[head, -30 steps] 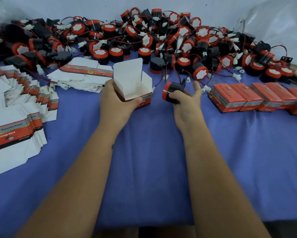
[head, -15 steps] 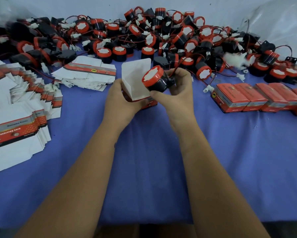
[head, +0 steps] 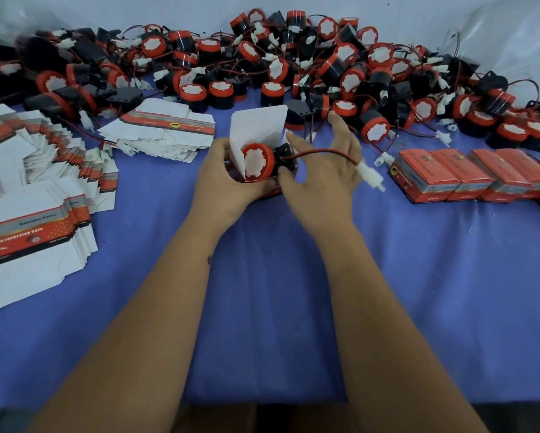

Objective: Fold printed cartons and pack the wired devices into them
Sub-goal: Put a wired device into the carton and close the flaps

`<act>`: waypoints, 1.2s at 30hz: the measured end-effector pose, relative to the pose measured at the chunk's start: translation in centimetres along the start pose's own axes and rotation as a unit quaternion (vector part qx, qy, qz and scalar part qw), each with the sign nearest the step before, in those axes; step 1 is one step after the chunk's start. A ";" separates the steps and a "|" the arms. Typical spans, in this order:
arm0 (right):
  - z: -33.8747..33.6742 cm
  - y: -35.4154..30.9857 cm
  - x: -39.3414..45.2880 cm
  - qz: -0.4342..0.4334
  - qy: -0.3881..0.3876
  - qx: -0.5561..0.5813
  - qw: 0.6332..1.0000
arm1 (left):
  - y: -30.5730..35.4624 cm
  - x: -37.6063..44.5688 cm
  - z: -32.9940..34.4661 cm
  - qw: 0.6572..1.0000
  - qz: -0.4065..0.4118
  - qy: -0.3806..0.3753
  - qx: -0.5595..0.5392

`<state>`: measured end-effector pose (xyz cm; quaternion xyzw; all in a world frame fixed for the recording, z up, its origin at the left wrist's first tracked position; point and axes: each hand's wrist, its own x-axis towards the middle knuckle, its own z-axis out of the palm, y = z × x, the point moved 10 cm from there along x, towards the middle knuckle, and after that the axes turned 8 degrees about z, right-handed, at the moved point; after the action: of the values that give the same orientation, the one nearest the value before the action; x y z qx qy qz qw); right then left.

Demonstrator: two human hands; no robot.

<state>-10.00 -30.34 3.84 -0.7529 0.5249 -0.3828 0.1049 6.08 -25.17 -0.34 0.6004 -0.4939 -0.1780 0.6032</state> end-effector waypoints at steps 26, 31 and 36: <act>-1.6 0.1 0.7 0.040 0.084 0.077 0.993 | -0.4 0.4 0.7 0.996 0.020 -0.087 -0.008; -0.4 -0.1 0.6 0.048 0.022 0.060 0.997 | -0.5 0.3 1.0 0.995 0.023 -0.098 -0.017; 1.7 -0.3 0.3 -0.009 -0.050 -0.187 0.981 | 0.1 0.0 1.1 0.995 0.029 -0.090 -0.014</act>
<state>-8.57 -30.84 3.01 -0.7821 0.5744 -0.2413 -0.0152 5.14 -25.76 -0.47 0.5592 -0.5605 -0.2209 0.5695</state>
